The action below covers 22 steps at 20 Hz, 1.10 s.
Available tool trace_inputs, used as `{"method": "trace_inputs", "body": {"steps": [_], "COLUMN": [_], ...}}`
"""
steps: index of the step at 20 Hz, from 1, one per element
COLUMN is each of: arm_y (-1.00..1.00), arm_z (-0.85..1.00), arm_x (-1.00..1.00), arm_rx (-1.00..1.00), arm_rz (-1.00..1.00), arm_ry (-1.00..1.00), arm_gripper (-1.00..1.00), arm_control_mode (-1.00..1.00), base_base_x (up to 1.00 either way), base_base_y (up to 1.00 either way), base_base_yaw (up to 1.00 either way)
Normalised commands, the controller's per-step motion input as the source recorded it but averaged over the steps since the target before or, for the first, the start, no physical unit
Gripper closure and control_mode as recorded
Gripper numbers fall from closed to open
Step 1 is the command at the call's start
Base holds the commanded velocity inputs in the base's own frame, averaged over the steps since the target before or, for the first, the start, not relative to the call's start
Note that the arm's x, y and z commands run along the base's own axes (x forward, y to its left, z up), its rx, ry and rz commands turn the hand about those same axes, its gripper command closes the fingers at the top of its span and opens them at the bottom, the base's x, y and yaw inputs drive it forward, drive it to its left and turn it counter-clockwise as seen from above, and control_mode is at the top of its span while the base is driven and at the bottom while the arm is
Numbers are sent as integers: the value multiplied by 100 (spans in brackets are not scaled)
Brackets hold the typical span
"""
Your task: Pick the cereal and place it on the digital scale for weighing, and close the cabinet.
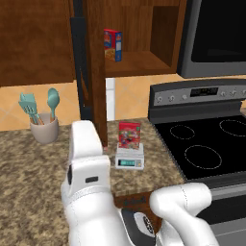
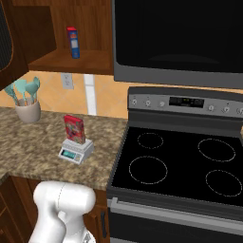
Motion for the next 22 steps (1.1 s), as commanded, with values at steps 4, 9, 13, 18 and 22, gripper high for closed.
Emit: {"method": "trace_inputs", "body": {"steps": [4,9,13,18,22], "arm_y": [39,79,49,29,-1], "arm_z": [-9,-14,0,0,1], "arm_x": [73,47,27,30,27], "arm_rx": [0,-1,0,0,0], "arm_rz": [-11,-24,-34,-27,-10], "arm_ry": [0,-6,-10,-5,5], "arm_gripper": [-100,-100,-100,-100,-100], "arm_control_mode": [-100,-100,-100,-100,-100], "base_base_x": [0,0,0,0,0], "base_base_y": [0,0,0,0,0], "base_base_yaw": [0,0,0,0,0]}}
